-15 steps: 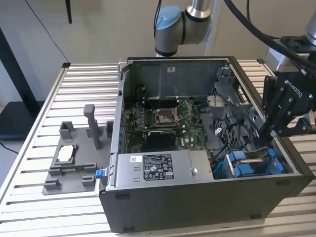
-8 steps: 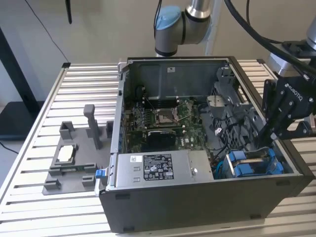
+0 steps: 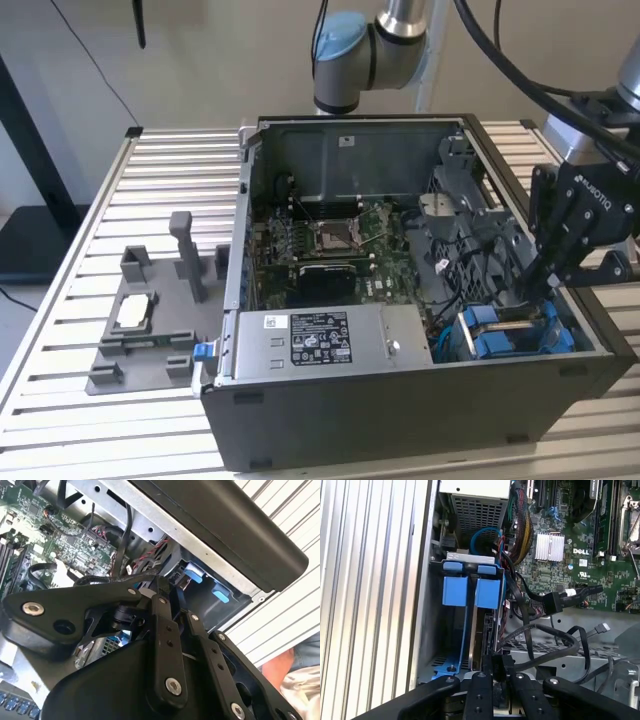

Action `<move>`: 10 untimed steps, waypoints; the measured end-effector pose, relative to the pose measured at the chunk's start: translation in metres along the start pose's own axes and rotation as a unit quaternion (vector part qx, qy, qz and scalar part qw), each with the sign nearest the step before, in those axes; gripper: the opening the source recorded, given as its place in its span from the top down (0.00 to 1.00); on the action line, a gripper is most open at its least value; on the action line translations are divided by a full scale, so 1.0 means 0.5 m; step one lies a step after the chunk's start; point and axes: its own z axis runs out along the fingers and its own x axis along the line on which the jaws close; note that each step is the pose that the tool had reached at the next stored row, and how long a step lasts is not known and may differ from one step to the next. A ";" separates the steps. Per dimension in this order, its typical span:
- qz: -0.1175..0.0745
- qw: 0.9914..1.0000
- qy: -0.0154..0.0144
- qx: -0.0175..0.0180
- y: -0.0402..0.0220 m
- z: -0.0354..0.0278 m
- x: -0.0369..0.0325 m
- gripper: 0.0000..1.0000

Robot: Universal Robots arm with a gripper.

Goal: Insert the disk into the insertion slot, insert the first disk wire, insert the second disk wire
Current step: 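Insert the first disk wire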

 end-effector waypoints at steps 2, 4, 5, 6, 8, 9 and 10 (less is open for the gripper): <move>0.000 1.000 0.000 0.000 0.000 0.000 0.000 0.81; 0.002 1.000 0.000 0.000 0.000 0.001 0.000 0.81; 0.006 1.000 -0.001 0.000 0.000 0.002 0.000 0.81; 0.010 1.000 -0.001 0.000 0.000 0.002 0.000 0.81; 0.020 1.000 -0.002 0.000 0.000 0.004 0.000 0.81; 0.024 1.000 -0.002 0.001 0.000 0.005 0.000 0.81; 0.028 1.000 -0.003 0.001 0.000 0.006 0.001 0.81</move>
